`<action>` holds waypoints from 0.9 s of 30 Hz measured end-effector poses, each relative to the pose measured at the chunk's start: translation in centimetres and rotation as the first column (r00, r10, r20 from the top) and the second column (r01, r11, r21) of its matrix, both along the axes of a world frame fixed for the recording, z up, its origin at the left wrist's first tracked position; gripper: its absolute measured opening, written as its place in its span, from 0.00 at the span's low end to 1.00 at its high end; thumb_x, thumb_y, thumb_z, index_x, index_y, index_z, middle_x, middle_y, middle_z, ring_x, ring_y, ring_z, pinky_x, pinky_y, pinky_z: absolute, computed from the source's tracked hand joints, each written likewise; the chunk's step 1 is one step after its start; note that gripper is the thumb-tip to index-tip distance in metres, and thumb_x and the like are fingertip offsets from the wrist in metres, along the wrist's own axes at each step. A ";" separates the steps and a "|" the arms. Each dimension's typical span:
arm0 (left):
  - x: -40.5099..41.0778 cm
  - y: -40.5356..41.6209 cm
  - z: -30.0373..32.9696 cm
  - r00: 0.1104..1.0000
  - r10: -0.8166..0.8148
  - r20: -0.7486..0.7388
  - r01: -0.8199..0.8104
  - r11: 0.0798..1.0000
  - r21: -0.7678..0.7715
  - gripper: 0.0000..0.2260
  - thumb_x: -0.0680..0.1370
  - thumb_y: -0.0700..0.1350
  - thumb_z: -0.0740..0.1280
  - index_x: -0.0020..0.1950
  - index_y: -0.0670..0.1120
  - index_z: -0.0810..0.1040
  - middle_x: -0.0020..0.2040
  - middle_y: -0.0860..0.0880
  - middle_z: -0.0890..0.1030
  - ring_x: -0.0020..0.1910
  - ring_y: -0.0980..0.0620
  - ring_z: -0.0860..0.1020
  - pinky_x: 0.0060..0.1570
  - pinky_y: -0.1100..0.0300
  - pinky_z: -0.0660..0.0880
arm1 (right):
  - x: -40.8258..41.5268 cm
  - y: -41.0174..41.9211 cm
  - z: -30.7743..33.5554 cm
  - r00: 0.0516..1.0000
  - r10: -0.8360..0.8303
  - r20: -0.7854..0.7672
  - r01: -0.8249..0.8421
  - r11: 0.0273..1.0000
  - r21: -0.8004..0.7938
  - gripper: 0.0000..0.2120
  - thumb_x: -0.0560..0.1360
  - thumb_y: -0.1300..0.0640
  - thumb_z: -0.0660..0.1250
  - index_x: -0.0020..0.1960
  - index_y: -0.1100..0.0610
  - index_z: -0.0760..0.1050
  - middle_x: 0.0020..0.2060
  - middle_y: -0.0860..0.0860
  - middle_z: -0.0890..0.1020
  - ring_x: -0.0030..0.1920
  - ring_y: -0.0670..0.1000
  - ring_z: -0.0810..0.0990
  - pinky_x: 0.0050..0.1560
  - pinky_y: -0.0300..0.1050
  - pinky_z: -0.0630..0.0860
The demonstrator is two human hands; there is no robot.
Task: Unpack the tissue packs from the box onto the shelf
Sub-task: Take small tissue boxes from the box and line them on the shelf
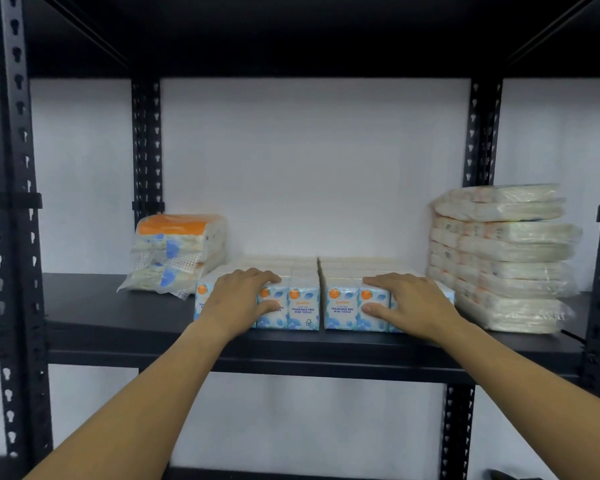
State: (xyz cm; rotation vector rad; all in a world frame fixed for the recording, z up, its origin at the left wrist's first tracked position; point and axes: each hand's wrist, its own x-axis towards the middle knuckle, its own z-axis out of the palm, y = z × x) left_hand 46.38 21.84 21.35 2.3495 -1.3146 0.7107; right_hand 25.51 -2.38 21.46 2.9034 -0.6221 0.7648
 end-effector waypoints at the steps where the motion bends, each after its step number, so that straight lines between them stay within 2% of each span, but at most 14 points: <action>1: -0.1 0.0 0.1 1.000 0.002 -0.002 -0.002 1.000 0.010 0.21 0.77 0.58 0.66 0.69 0.57 0.70 0.67 0.53 0.75 0.63 0.51 0.73 0.66 0.52 0.67 | 0.0 0.1 0.1 1.000 -0.005 -0.013 0.005 1.000 0.005 0.30 0.76 0.30 0.57 0.74 0.39 0.64 0.73 0.43 0.71 0.70 0.48 0.70 0.71 0.54 0.64; 4: -0.7 0.1 0.6 1.000 0.021 -0.003 -0.021 0.997 0.069 0.21 0.78 0.58 0.65 0.70 0.56 0.69 0.66 0.52 0.75 0.62 0.49 0.73 0.65 0.52 0.67 | -0.1 0.7 0.6 0.998 -0.026 -0.057 0.026 1.000 0.004 0.30 0.77 0.32 0.58 0.75 0.40 0.62 0.74 0.44 0.69 0.71 0.49 0.68 0.71 0.54 0.62; 7: -1.7 0.2 1.2 0.998 0.067 0.014 -0.068 0.984 0.164 0.22 0.79 0.58 0.62 0.72 0.55 0.65 0.69 0.51 0.73 0.65 0.48 0.72 0.68 0.50 0.63 | -0.3 1.9 1.0 0.994 -0.065 -0.089 0.065 0.998 -0.001 0.31 0.78 0.34 0.59 0.77 0.43 0.59 0.76 0.46 0.65 0.74 0.51 0.65 0.74 0.55 0.59; 11: -3.0 0.9 1.2 0.994 0.107 -0.002 -0.105 0.975 0.196 0.26 0.81 0.58 0.58 0.78 0.54 0.57 0.78 0.49 0.61 0.76 0.47 0.60 0.75 0.45 0.52 | -0.4 3.8 0.9 0.995 -0.074 -0.065 0.075 0.997 0.002 0.34 0.78 0.36 0.60 0.80 0.43 0.54 0.78 0.49 0.61 0.77 0.52 0.60 0.76 0.56 0.55; 13: -3.6 1.5 0.9 0.994 0.111 -0.020 -0.106 0.980 0.168 0.27 0.81 0.58 0.57 0.79 0.55 0.54 0.80 0.48 0.56 0.78 0.47 0.54 0.76 0.45 0.49 | -0.8 4.8 0.9 0.998 -0.060 -0.037 0.060 0.998 0.001 0.34 0.78 0.37 0.60 0.80 0.44 0.53 0.79 0.50 0.60 0.77 0.52 0.59 0.76 0.56 0.54; 16: -4.7 2.8 0.2 0.994 0.105 -0.022 -0.101 0.986 0.132 0.27 0.82 0.57 0.56 0.79 0.55 0.53 0.80 0.48 0.54 0.79 0.47 0.53 0.76 0.44 0.49 | -1.3 6.5 0.8 0.999 -0.049 0.005 0.049 0.999 -0.008 0.33 0.78 0.39 0.61 0.80 0.44 0.54 0.79 0.51 0.60 0.78 0.53 0.58 0.77 0.56 0.54; 24: -9.1 6.6 -5.4 0.995 -0.045 -0.091 0.027 0.981 -0.194 0.23 0.82 0.51 0.59 0.77 0.55 0.61 0.78 0.49 0.60 0.78 0.50 0.55 0.76 0.49 0.53 | -3.7 13.6 -4.5 0.978 0.086 0.188 -0.106 0.989 0.100 0.29 0.80 0.43 0.60 0.78 0.47 0.60 0.77 0.49 0.64 0.76 0.50 0.60 0.76 0.51 0.55; 27: -10.7 7.6 -9.1 0.985 -0.093 -0.144 0.058 0.971 -0.233 0.22 0.81 0.50 0.61 0.76 0.54 0.64 0.77 0.49 0.62 0.77 0.51 0.57 0.76 0.50 0.56 | -4.3 16.0 -8.6 0.970 0.123 0.209 -0.157 0.976 0.153 0.28 0.79 0.43 0.61 0.77 0.45 0.61 0.76 0.46 0.65 0.75 0.49 0.62 0.75 0.49 0.56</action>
